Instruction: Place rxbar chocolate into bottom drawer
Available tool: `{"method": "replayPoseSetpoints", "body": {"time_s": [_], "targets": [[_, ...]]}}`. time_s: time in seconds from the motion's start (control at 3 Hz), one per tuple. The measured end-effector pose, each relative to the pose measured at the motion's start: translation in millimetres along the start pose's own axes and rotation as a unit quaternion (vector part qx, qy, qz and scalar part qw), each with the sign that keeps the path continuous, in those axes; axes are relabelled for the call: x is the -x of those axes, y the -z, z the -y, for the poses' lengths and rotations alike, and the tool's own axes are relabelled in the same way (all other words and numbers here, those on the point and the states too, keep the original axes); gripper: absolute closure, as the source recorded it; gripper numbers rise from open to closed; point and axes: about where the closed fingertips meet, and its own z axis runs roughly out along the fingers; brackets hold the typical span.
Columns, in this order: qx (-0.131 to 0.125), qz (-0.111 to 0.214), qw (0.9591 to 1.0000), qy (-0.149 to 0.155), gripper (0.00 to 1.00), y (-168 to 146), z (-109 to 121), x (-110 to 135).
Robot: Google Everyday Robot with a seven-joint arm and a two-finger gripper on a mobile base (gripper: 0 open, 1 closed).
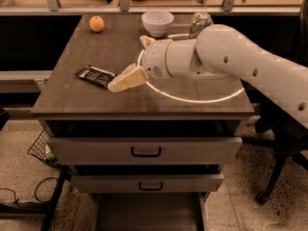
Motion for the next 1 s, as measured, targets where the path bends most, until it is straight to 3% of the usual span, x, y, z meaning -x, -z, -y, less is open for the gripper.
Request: {"method": "replayPoseSetpoints", "body": {"time_s": [1.0], "targets": [[0.011, 0.013, 0.9996, -0.024, 0.0, -56.0, -12.9, -11.1]]}}
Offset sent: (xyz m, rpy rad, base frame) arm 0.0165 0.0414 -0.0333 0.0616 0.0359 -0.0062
